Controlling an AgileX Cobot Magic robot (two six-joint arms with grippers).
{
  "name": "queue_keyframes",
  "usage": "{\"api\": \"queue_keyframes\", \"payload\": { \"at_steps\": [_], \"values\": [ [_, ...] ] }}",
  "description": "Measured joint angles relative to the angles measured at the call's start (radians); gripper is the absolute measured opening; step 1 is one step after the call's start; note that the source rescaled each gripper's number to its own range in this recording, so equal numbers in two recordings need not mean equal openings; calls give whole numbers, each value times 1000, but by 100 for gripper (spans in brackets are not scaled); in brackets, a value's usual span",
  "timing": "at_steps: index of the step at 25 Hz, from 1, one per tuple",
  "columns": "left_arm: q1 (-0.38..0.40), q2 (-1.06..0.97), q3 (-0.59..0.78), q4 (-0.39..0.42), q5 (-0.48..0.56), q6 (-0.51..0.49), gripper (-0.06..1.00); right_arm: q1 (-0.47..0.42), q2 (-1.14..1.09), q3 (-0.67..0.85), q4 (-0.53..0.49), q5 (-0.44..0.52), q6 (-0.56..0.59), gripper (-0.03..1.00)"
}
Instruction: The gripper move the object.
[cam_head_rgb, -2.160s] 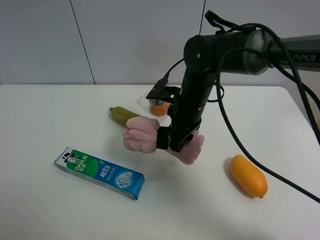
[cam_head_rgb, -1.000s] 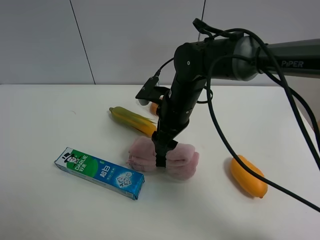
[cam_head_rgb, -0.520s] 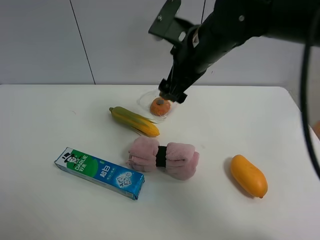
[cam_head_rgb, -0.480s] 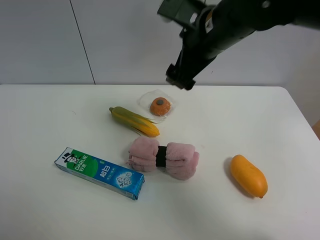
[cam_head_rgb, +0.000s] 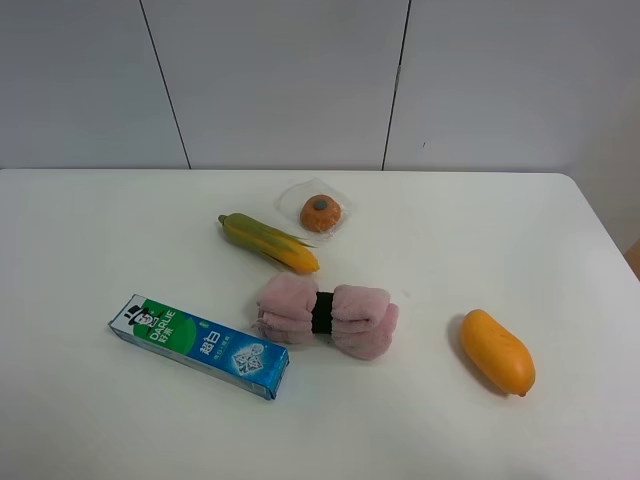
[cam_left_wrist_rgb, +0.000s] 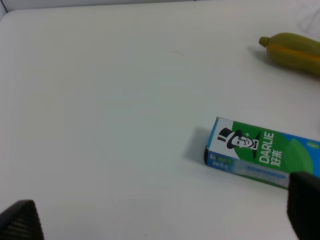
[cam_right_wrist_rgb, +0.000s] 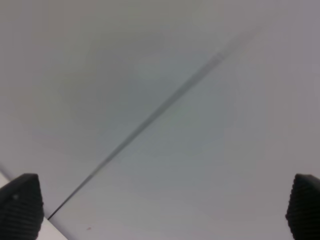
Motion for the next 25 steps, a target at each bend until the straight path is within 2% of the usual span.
{"api": "queue_keyframes", "payload": {
  "at_steps": [3, 6, 9, 13, 17, 19, 21, 25],
  "values": [
    [0, 0, 0, 0, 0, 0, 100, -127, -115, 0, 110, 59, 67, 99],
    [0, 0, 0, 0, 0, 0, 100, -243, -231, 0, 232, 122, 86, 99],
    [0, 0, 0, 0, 0, 0, 100, -306, -327, -1, 375, 207, 91, 100],
    [0, 0, 0, 0, 0, 0, 100, -387, -438, 38, 515, 352, 92, 100],
    [0, 0, 0, 0, 0, 0, 100, -484, -593, 244, 562, 388, 79, 100],
    [0, 0, 0, 0, 0, 0, 100, -522, -693, 408, 562, 392, 77, 100],
    [0, 0, 0, 0, 0, 0, 100, -540, -784, 576, 562, 392, 75, 100],
    [0, 0, 0, 0, 0, 0, 100, -544, -954, 813, 565, 395, 84, 100]
  ]
}}
